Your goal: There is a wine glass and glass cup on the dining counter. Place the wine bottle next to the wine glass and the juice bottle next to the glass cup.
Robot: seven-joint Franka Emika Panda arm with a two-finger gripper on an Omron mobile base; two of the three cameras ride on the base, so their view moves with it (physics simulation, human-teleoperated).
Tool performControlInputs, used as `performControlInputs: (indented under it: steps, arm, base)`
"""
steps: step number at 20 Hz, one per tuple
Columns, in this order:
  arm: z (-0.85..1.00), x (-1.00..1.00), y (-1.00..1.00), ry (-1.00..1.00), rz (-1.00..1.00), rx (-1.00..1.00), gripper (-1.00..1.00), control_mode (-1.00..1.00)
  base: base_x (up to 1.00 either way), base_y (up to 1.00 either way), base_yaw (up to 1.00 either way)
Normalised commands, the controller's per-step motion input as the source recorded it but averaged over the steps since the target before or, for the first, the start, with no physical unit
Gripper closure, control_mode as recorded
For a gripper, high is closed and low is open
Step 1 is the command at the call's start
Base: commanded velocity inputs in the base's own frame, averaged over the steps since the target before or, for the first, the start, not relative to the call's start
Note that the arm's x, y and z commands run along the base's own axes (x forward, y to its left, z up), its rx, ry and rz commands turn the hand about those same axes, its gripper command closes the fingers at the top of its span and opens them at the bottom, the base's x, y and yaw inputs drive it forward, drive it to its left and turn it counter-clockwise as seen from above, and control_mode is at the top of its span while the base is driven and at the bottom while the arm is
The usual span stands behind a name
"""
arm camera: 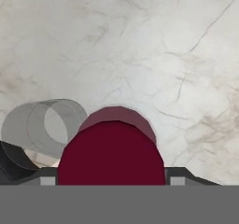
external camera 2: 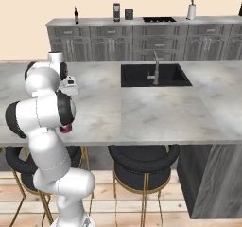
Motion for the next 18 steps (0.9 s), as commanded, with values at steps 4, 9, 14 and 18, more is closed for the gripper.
performControlInputs:
  steps: [4, 9, 14, 18]
  arm:
    - [-0.26, -0.08, 0.0, 0.0, 0.0, 0.0, -1.0, -1.0]
    - [-0.2, -0.08, 0.0, 0.0, 0.0, 0.0, -1.0, -1.0]
    - [-0.04, -0.11, 0.0, -0.04, 0.0, 0.0, -1.0, -1.0]
    - [0.0, -0.05, 0.0, -0.04, 0.0, 0.0, -1.0, -1.0]
  base:
    - [0.0, 0.0, 0.0]
    - [0.0, 0.0, 0.0]
    - [0.0, 0.0, 0.0]
    - [0.0, 0.0, 0.0]
